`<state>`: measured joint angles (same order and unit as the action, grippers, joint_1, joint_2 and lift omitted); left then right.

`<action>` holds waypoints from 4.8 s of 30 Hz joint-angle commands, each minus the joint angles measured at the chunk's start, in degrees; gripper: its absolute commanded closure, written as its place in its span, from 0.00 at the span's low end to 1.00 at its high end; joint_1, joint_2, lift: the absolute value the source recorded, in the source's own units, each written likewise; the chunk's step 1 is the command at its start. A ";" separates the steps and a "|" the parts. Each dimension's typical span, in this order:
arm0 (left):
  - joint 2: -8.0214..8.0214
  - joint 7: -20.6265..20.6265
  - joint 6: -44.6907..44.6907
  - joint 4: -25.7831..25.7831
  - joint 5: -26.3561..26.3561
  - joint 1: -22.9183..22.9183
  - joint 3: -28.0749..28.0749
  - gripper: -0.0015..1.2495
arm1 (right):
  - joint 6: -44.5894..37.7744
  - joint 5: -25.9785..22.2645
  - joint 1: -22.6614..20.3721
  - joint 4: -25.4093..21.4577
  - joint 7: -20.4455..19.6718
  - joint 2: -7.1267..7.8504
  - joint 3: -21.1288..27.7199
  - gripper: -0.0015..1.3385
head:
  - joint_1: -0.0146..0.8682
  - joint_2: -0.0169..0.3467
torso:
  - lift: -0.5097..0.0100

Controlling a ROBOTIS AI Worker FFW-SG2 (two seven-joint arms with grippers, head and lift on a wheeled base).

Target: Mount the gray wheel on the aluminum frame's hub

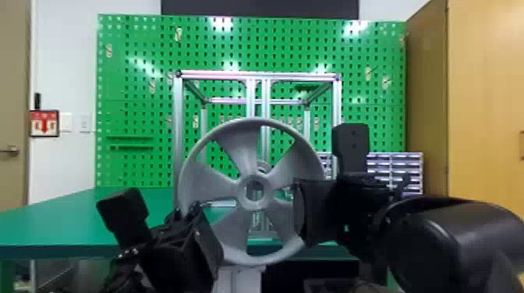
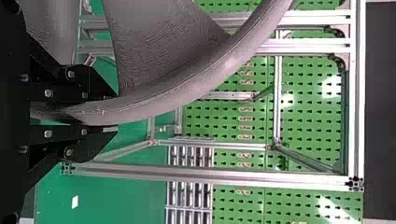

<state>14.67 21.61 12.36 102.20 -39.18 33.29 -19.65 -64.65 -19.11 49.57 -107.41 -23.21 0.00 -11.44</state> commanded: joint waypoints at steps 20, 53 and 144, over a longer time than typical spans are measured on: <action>-0.52 0.28 2.06 -0.07 2.70 2.31 0.66 0.70 | 1.01 0.39 1.67 2.47 0.01 -0.05 0.19 0.82 | 0.01 0.06 | 0.02; -0.17 -3.68 1.97 -8.51 2.97 9.25 -0.57 0.69 | 3.30 1.18 5.80 9.32 0.01 -0.05 0.37 0.82 | 0.01 0.06 | 0.02; -1.93 -3.68 1.44 -21.43 7.54 17.78 -1.71 0.58 | 6.20 1.18 12.83 22.86 0.10 -0.05 0.81 0.75 | 0.01 0.06 | 0.02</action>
<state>12.74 17.91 13.73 80.58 -31.72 51.07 -21.27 -58.51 -17.97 62.48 -84.47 -23.11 -0.01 -10.71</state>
